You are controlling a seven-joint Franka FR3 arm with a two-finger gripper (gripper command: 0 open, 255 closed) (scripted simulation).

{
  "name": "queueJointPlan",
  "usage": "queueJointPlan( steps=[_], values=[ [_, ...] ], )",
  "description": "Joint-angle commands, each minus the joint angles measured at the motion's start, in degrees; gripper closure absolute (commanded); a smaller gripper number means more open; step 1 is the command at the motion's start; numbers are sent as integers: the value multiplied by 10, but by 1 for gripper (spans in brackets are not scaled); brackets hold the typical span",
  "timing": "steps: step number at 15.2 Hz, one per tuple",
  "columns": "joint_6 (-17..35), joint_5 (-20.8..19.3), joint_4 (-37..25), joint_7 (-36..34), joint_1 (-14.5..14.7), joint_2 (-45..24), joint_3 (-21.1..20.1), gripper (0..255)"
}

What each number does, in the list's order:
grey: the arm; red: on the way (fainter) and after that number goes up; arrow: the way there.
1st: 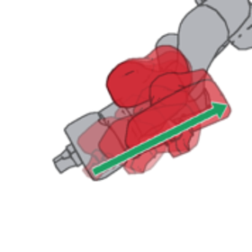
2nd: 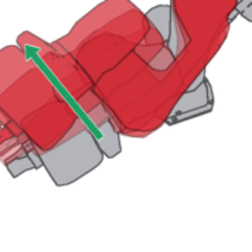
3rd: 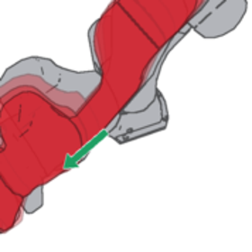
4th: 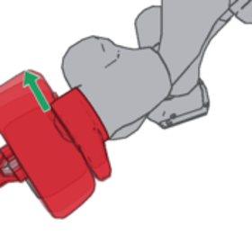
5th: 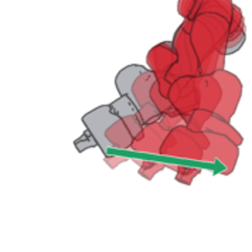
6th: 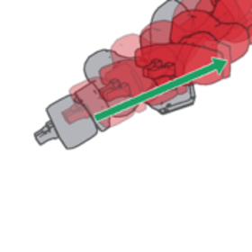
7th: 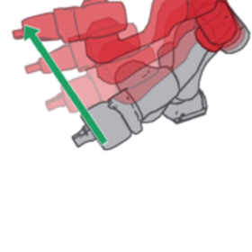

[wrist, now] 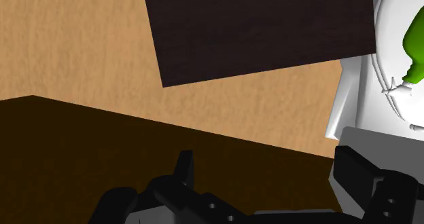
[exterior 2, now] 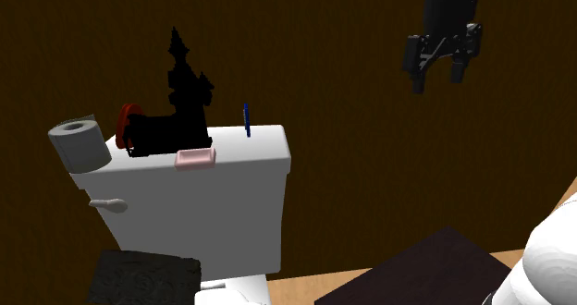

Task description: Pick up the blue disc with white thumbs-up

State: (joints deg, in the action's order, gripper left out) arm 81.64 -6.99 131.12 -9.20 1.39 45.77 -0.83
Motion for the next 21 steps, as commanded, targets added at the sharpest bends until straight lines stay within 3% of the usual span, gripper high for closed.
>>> queueJointPlan(
  steps=[1,11,21],
  values=[
    [0,0,0,0,0,0,0,0],
    [87,56,-86,-103,14,-170,-68,0],
    [133,63,-244,-199,26,-367,-125,0]
  ],
)
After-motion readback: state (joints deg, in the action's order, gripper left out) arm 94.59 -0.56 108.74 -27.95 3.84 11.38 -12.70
